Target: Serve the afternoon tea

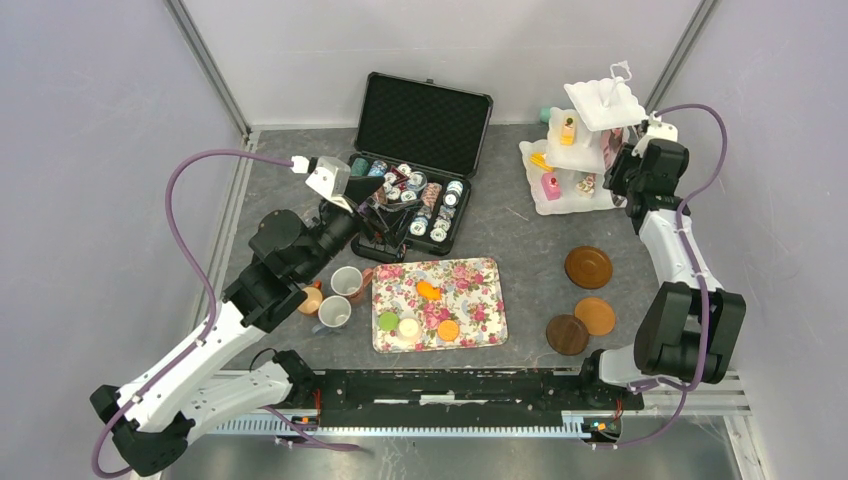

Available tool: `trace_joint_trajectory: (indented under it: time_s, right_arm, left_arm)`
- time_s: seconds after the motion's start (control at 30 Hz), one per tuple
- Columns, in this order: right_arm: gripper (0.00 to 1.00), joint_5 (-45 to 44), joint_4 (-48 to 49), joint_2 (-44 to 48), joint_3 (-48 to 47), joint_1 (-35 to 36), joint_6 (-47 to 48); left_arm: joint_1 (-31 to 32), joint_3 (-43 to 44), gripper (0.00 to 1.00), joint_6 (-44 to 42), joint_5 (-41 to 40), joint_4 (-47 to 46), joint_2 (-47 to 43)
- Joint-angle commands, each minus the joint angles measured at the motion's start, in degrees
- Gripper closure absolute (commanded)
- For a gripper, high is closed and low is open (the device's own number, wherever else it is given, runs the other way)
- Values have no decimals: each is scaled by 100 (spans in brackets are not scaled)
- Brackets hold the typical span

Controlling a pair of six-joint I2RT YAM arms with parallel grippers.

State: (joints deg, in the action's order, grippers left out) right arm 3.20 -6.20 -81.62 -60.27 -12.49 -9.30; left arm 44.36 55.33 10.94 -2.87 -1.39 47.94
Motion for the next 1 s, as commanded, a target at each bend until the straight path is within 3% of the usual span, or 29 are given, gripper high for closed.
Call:
trace_joint_trajectory:
  time_s: [0.0,0.1,0.43,0.67,0.97]
  right_arm:
    - [60,118,450,79,-86,-1,-19]
    - [53,116,423,150,-42,-3,-6]
    - [44,61,152,397,-3,-1,53]
    - [45,10,-276,669,36,-4,47]
    - [45,-119,-1188,1847,451,-1,146]
  left_arm:
    - [-15,136,0,-189,6,-123,5]
    - [-15,136,0,-180,16,-124,-9]
    - [-15,136,0,-149,58,-133,-99]
    - [-15,144,0,-128,76,-134,-145]
    - [-15,127,0,-92,103,-160,-189]
